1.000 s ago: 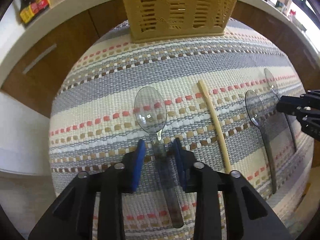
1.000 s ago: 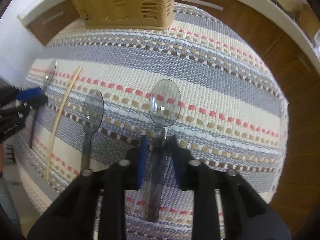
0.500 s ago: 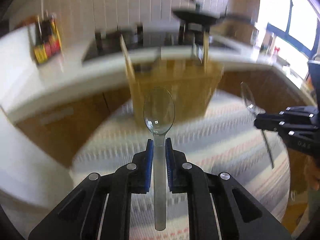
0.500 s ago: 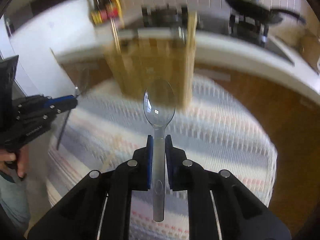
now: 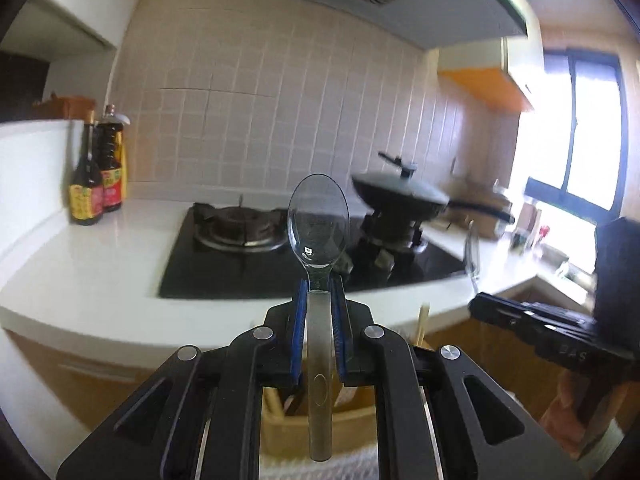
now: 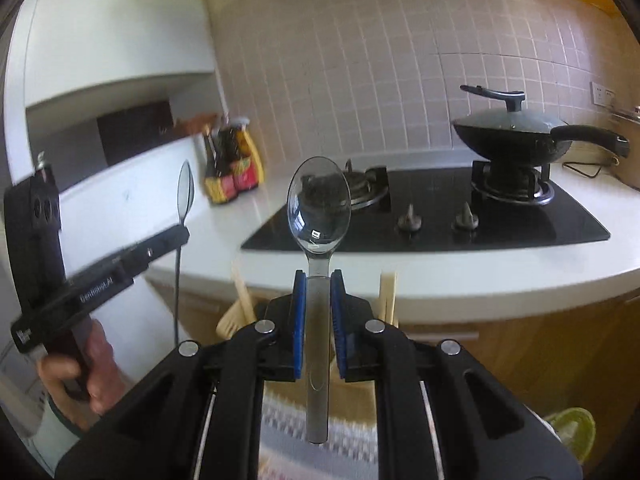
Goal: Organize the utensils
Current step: 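Carry both clear spoons over the yellow basket and open both tools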
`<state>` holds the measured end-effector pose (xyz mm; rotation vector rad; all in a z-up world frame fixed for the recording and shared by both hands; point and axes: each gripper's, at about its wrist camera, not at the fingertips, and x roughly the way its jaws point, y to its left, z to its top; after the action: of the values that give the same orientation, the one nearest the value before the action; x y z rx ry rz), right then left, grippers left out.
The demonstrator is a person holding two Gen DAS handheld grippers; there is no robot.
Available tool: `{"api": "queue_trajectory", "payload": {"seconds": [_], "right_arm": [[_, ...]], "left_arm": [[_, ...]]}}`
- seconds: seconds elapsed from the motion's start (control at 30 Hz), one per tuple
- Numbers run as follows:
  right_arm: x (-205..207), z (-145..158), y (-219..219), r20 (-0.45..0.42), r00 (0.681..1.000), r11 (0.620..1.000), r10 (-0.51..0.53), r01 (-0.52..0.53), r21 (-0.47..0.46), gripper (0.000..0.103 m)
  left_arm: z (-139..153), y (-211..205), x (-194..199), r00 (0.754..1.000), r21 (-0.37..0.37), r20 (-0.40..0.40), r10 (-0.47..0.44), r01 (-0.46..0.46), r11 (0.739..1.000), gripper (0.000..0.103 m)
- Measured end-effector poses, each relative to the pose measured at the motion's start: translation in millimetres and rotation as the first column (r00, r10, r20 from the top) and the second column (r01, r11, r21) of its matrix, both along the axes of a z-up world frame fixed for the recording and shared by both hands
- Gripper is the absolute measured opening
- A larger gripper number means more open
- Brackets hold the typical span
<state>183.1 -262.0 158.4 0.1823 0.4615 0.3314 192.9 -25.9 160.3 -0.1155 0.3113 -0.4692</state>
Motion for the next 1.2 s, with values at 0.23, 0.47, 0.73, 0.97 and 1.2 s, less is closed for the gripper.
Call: {"api": "queue_trajectory", "payload": {"seconds": [0.23, 0.47, 0.73, 0.97, 1.2], "right_arm": [[39, -14, -5, 0.062, 0.997, 0.999, -0.036, 0.035, 0.012, 0.01], [50, -45, 0, 0.093, 0.991, 0.994, -0.1, 0.103, -0.025, 0.01], [41, -54, -3, 0.137, 0.984, 0.993, -0.11, 0.115, -0.027, 0.011], [17, -50, -9, 0.112, 0.992, 0.998, -0.065, 0.065, 0.007, 0.028], [-19, -48, -12, 0.044, 0.997, 0.998, -0.06, 0.06, 0.001, 0.032]], "left_arm": [[-20, 1, 34, 0.998, -0.049, 0.052, 0.035, -0.032, 0.998, 0.01], [-43, 0, 49, 0.996, -0.084, 0.078, 0.039, -0.032, 0.996, 0.01], [-62, 0, 47, 0.996, -0.08, 0.084, 0.014, -0.008, 0.997, 0.011], [-62, 5, 27, 0.997, -0.068, 0.069, -0.014, 0.018, 0.998, 0.033], [-54, 16, -6, 0.999, -0.073, 0.038, -0.033, 0.035, 0.997, 0.035]]}}
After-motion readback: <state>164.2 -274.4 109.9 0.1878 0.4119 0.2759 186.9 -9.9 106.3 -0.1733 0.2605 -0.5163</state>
